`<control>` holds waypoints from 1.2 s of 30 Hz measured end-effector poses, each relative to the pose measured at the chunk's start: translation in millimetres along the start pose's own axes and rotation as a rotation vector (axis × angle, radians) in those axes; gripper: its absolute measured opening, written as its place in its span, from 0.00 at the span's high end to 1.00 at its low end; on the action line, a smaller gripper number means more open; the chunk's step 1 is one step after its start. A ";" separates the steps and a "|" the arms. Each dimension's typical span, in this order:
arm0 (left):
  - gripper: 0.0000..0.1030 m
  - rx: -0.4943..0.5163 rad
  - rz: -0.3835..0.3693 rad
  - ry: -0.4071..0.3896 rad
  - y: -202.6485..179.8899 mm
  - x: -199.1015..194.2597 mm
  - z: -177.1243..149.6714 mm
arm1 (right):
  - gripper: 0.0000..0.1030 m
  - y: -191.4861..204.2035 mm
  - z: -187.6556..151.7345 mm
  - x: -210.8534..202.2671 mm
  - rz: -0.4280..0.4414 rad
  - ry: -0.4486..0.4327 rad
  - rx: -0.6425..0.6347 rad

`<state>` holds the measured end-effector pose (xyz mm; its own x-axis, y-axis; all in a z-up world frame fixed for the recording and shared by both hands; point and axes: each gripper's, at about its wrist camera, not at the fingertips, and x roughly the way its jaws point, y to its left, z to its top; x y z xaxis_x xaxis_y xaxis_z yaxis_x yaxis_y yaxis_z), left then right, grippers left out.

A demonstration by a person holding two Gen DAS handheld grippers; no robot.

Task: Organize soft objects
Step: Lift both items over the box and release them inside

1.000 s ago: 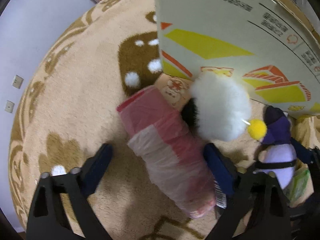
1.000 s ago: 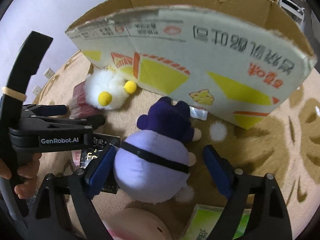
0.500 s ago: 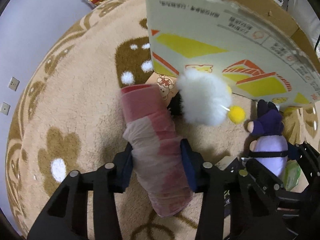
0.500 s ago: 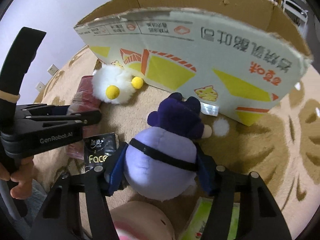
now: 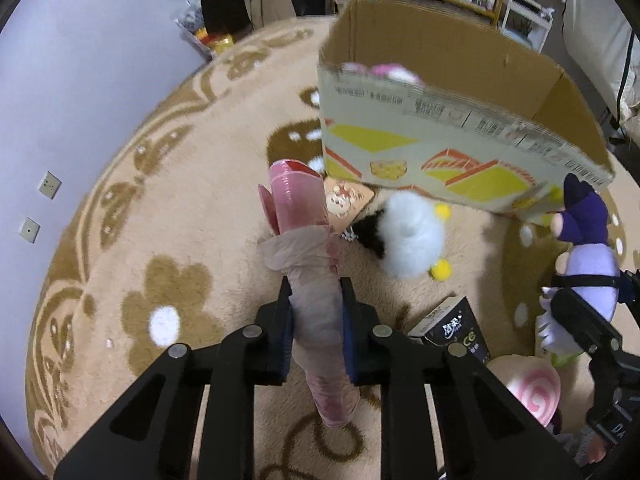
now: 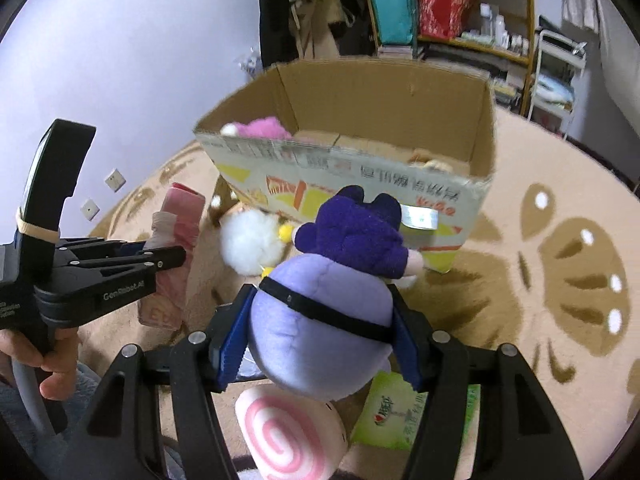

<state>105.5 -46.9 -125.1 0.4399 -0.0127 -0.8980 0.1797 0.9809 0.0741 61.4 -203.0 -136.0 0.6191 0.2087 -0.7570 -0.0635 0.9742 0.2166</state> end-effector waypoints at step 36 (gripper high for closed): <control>0.82 0.131 0.065 -0.629 -30.7 -125.5 50.8 | 0.36 -11.4 43.6 -81.1 -0.132 -0.404 -0.034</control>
<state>89.5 -85.3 7.4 0.8781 -0.1041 -0.4670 0.2237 0.9521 0.2084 46.0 -234.7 -50.1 0.8804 0.0379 -0.4728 0.0154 0.9940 0.1083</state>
